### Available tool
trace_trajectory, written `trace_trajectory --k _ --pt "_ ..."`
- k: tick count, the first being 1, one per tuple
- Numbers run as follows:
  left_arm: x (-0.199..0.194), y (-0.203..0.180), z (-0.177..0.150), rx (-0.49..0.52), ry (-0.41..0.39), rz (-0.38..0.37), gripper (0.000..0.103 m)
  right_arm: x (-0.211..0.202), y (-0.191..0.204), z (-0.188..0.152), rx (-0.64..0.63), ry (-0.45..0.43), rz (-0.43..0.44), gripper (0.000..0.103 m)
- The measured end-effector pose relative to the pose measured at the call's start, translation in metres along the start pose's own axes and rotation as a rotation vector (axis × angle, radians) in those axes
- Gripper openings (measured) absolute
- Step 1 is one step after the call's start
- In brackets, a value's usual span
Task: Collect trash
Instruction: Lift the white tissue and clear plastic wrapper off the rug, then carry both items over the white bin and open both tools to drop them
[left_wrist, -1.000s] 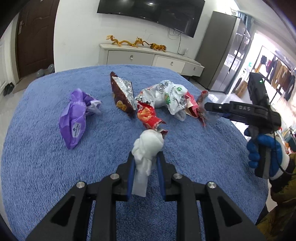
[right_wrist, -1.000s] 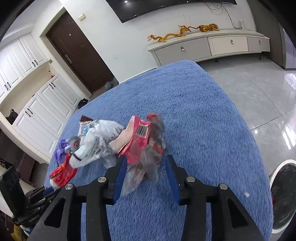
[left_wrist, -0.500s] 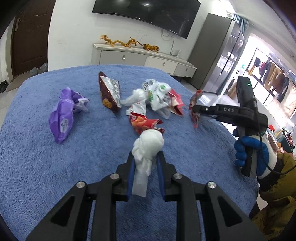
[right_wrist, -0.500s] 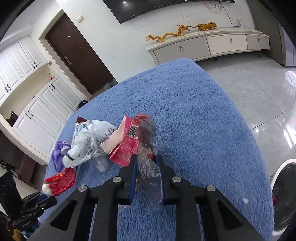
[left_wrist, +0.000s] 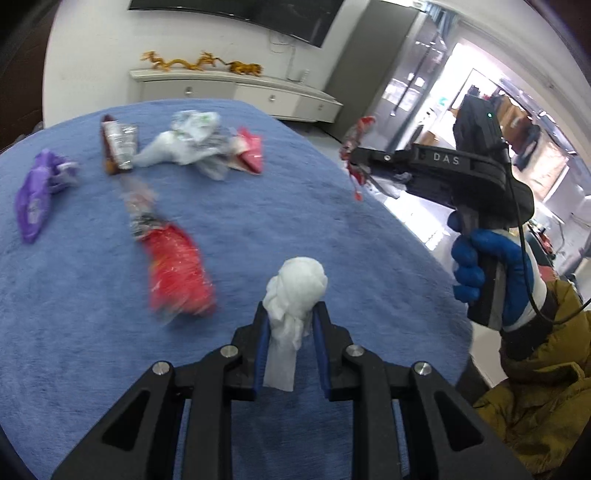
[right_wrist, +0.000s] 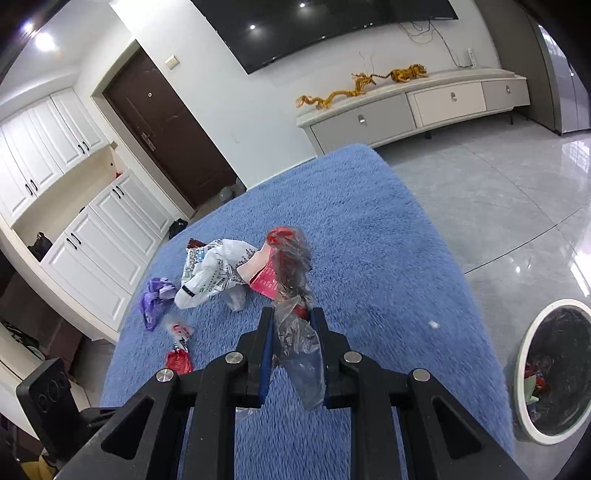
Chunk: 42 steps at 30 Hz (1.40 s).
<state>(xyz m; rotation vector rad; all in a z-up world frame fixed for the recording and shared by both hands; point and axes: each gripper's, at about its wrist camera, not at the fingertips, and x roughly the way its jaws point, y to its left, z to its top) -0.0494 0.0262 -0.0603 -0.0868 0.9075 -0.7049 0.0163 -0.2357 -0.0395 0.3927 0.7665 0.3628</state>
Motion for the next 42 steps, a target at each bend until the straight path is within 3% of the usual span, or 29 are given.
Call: trace_trajectory --k 11,17,26,33,40,41,42 --pt "0.011 -0.061 0.041 0.107 -0.033 -0.034 0.021 -0.072 -0.034 -0.011 0.064 -0.122 -0.041 0.018" --pt "0.037 -0.098 0.070 0.161 -0.016 -0.040 0.021 -0.113 -0.075 -0.015 0.112 -0.201 -0.137 0.018" --pt "0.124 -0.175 0.128 0.208 0.073 -0.118 0.021 -0.145 -0.161 -0.029 0.207 -0.244 -0.338 0.018" --pt "0.213 -0.239 0.157 0.235 0.157 -0.168 0.022 -0.143 -0.228 -0.045 0.329 -0.224 -0.396 0.019" --pt "0.290 -0.267 0.172 0.165 0.239 -0.216 0.023 -0.129 -0.277 -0.055 0.416 -0.182 -0.421 0.024" --pt "0.298 -0.269 0.173 0.158 0.249 -0.224 0.025 -0.128 -0.282 -0.056 0.428 -0.178 -0.432 0.027" --pt "0.306 -0.272 0.174 0.148 0.259 -0.230 0.034 -0.129 -0.287 -0.058 0.436 -0.177 -0.437 0.033"
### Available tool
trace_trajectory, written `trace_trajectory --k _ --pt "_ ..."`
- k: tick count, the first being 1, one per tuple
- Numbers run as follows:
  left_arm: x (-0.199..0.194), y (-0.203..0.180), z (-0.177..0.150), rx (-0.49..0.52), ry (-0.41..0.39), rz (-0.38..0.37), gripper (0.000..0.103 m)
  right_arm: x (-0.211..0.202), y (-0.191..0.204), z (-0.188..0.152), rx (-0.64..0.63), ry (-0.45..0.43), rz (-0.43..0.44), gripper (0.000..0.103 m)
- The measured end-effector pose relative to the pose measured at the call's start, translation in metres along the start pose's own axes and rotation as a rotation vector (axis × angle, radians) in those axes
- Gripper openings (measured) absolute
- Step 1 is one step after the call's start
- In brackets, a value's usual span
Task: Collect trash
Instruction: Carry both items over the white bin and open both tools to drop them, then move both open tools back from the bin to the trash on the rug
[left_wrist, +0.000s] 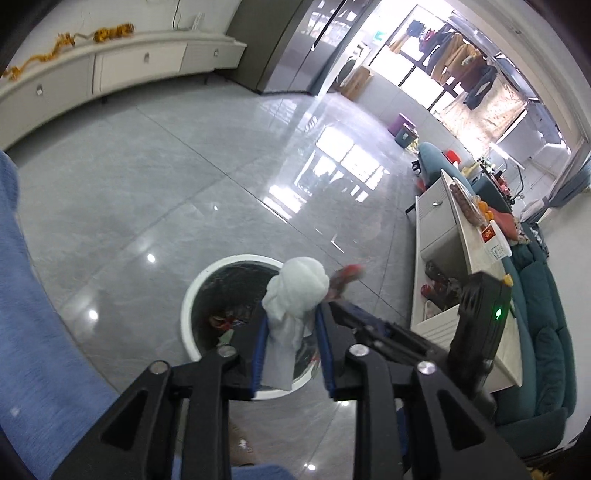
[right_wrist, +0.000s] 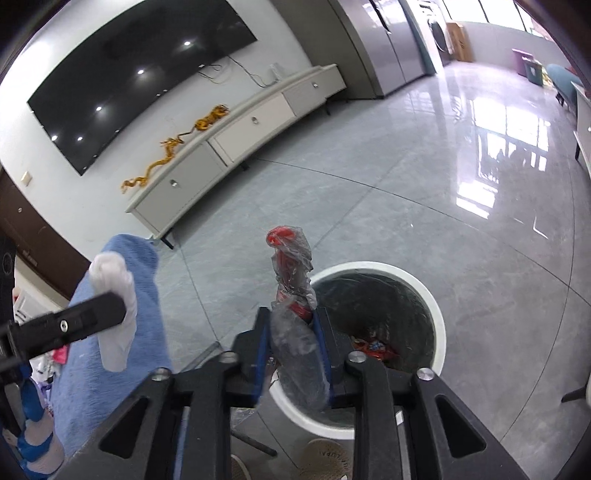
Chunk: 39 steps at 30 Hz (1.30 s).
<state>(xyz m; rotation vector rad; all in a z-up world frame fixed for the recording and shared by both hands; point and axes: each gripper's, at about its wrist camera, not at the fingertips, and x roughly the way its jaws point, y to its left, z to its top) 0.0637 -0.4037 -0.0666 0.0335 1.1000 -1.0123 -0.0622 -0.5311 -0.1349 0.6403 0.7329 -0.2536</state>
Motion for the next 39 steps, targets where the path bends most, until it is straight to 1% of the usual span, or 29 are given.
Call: trace_trajectory --k 1,2,3,9,12,14,23,33,39 --pt "0.007 0.000 0.003 -0.010 0.001 -0.003 0.049 0.002 -0.003 0.000 0.005 0.000 -0.004 0.039" --pt "0.012 0.001 0.005 -0.022 -0.004 -0.005 0.055 0.002 -0.004 -0.002 0.006 0.001 -0.011 0.042" --pt "0.017 -0.001 0.007 -0.031 -0.008 -0.007 0.057 0.003 -0.006 -0.002 0.008 0.001 -0.021 0.046" --pt "0.028 0.003 0.004 -0.068 0.003 -0.016 0.058 -0.001 -0.016 -0.003 0.036 -0.009 -0.032 0.047" --pt "0.019 0.000 -0.001 -0.071 -0.011 -0.014 0.058 -0.009 -0.016 -0.003 0.047 -0.024 -0.027 0.047" --pt "0.010 -0.004 -0.003 -0.058 -0.029 0.000 0.057 -0.018 -0.014 -0.003 0.051 -0.039 -0.023 0.047" --pt "-0.046 -0.025 -0.016 -0.016 -0.149 0.067 0.057 -0.067 0.010 -0.002 0.011 -0.123 -0.033 0.047" --pt "-0.109 -0.040 -0.047 0.031 -0.235 0.110 0.057 -0.120 0.044 -0.004 -0.050 -0.211 -0.027 0.047" --pt "-0.147 -0.041 -0.063 0.018 -0.284 0.122 0.058 -0.148 0.068 -0.005 -0.094 -0.268 -0.013 0.047"
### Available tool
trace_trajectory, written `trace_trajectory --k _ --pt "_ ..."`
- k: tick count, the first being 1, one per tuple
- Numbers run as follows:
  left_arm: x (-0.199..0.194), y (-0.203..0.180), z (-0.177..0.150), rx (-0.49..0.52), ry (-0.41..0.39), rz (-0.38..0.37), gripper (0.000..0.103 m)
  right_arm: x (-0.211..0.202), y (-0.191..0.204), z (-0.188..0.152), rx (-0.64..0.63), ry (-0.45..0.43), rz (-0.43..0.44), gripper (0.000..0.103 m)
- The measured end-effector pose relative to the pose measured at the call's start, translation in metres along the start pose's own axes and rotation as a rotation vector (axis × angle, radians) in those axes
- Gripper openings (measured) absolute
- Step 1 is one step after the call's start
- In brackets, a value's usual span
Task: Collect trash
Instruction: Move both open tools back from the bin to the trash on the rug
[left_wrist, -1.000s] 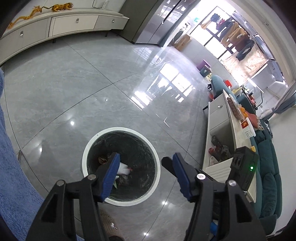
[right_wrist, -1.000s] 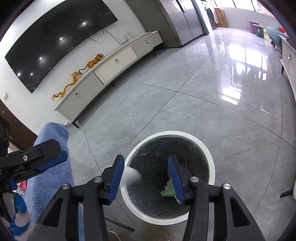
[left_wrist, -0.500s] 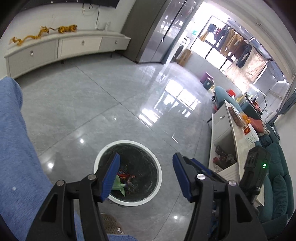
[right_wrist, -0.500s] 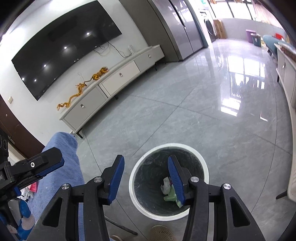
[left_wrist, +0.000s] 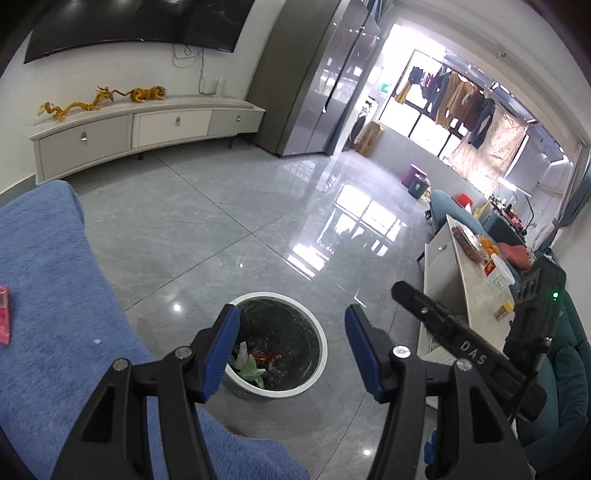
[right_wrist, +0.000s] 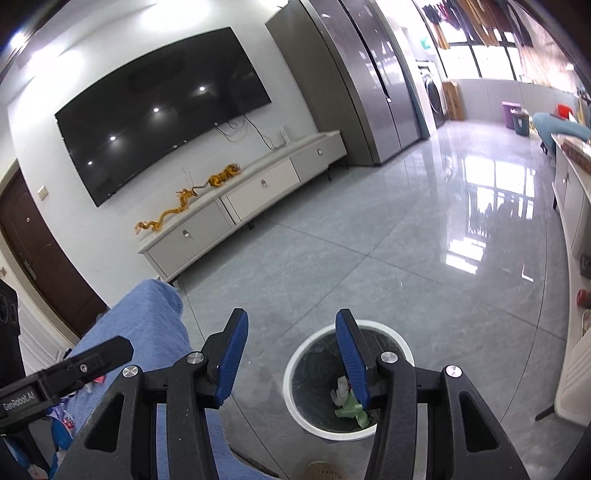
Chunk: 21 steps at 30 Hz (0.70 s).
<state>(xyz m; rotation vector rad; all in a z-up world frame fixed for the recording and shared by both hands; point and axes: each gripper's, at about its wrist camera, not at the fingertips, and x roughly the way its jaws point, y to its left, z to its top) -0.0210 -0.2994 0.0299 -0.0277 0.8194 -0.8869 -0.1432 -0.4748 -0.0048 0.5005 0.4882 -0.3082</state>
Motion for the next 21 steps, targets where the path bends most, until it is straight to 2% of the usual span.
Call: trace_trajectory --k 8,14,21 --pt "-0.051 0.015 -0.012 -0.031 -0.073 0.031 0.062 -0.026 0.036 0.004 -0.065 -0.046 0.022 0.050" --pt "-0.091 0.044 -0.025 -0.065 -0.131 0.054 0.062 -0.038 0.064 0.001 -0.114 -0.061 0.047 0.050" --pt "-0.134 0.093 -0.052 -0.122 -0.195 0.158 0.062 -0.039 0.101 -0.005 -0.177 -0.052 0.078 0.050"
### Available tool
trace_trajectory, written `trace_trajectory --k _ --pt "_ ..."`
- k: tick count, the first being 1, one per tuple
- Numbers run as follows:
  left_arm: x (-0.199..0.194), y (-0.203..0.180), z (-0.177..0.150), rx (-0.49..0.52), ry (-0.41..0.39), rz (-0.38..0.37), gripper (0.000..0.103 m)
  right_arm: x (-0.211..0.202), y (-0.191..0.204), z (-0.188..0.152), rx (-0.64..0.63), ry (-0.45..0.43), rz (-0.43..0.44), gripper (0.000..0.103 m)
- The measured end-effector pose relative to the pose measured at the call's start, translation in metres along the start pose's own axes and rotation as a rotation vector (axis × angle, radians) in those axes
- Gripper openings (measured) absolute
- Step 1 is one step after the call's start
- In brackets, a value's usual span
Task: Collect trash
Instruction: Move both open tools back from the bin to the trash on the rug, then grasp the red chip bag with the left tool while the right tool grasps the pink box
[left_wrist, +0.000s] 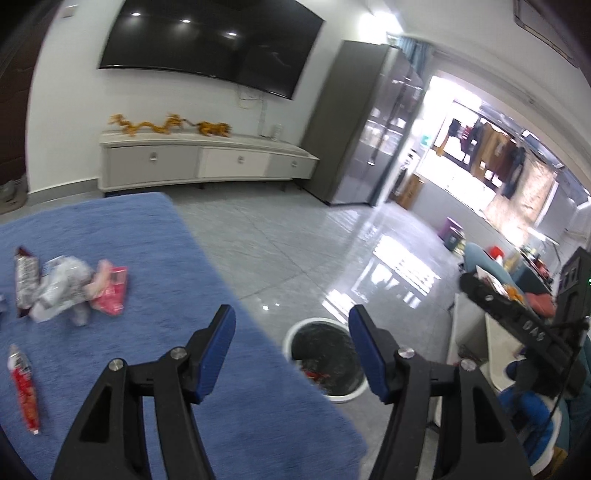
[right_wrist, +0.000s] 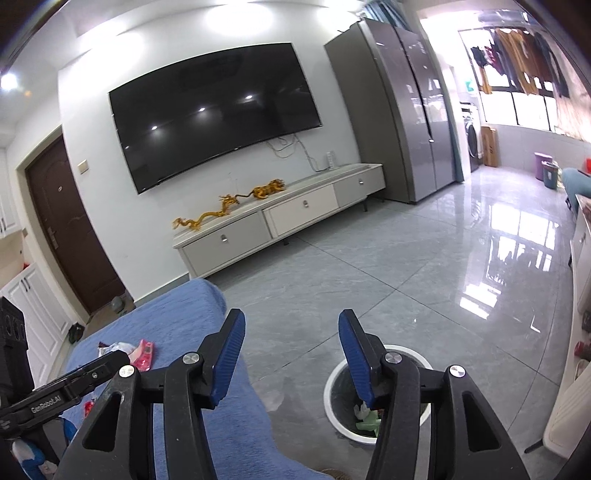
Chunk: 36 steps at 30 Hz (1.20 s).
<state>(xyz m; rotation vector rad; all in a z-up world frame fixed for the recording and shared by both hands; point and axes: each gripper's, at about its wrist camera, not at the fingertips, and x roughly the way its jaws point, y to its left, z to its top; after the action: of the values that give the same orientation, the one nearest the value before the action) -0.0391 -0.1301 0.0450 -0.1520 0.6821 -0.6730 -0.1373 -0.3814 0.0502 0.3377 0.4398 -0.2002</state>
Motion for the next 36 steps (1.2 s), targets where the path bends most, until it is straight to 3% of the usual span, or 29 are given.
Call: trace_trajectory --k 5,11,18,22,26,28,31,36 --pt "-0.021 0.048 -0.012 -0.050 -0.032 0.092 0.062 0.007 0.027 -0.004 -0.037 0.012 0.036 0.050" --pt "-0.045 0.130 -0.032 -0.125 -0.056 0.260 0.062 0.025 0.063 -0.010 -0.083 0.054 0.089 0.051" --pt "-0.045 0.221 -0.069 -0.262 0.012 0.414 0.062 0.062 0.107 -0.026 -0.134 0.155 0.181 0.051" --pt "-0.035 0.244 -0.081 -0.287 0.067 0.427 0.062 0.089 0.134 -0.037 -0.160 0.222 0.225 0.051" --pt "-0.025 0.248 -0.082 -0.272 0.102 0.394 0.060 0.117 0.162 -0.046 -0.191 0.278 0.268 0.051" --pt "-0.024 0.249 -0.081 -0.261 0.104 0.382 0.045 0.131 0.174 -0.050 -0.204 0.303 0.286 0.051" --pt "-0.021 0.254 -0.078 -0.268 0.100 0.374 0.031 0.151 0.187 -0.055 -0.207 0.343 0.316 0.051" --pt "-0.022 0.264 -0.074 -0.313 0.075 0.330 0.023 0.186 0.206 -0.067 -0.206 0.405 0.348 0.051"
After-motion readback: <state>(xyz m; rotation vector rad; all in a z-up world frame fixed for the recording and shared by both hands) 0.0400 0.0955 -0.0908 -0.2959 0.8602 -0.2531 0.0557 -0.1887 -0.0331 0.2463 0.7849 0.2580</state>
